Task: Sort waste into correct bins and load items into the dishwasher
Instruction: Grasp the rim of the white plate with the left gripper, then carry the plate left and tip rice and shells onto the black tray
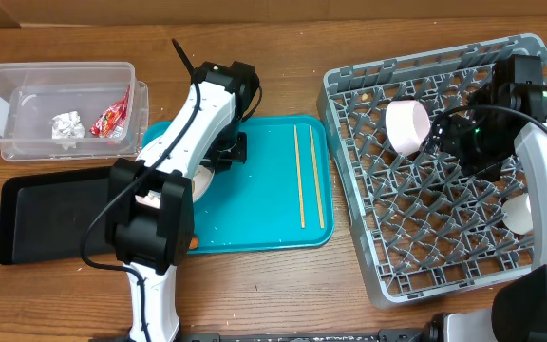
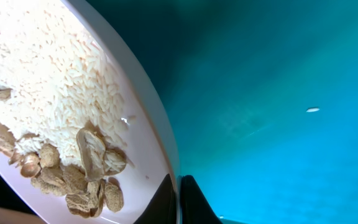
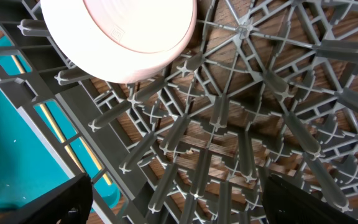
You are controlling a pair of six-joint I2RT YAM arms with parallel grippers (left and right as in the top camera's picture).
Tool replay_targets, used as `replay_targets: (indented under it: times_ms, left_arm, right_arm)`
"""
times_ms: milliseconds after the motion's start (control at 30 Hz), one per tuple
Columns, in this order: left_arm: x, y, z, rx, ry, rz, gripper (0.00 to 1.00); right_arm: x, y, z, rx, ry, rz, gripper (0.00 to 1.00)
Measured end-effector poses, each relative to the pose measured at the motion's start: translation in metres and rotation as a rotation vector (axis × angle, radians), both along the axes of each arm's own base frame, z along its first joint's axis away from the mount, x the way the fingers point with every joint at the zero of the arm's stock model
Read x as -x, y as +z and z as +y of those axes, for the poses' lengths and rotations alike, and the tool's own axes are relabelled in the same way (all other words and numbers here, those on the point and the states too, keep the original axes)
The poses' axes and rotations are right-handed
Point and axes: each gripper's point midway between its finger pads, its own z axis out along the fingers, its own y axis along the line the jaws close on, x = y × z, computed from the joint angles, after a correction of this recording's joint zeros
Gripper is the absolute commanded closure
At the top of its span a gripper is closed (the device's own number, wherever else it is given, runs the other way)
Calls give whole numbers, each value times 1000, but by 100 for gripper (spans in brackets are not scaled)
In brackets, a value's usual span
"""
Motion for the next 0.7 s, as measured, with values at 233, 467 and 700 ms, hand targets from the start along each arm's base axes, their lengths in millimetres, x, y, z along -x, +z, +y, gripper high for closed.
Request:
replay_targets:
  times_ms: [233,467,700]
  left_arm:
    - [12,6,8,-45,41,32,96]
    - [25,50,17,-57,76,-32,96]
    - [39,99,26,-41,116,-146,96]
  right_arm:
    - [0,0,0,0,0,-1,11]
    - [1,0,0,0,0,3,11]
    - [1,0,0,0,2,3,11]
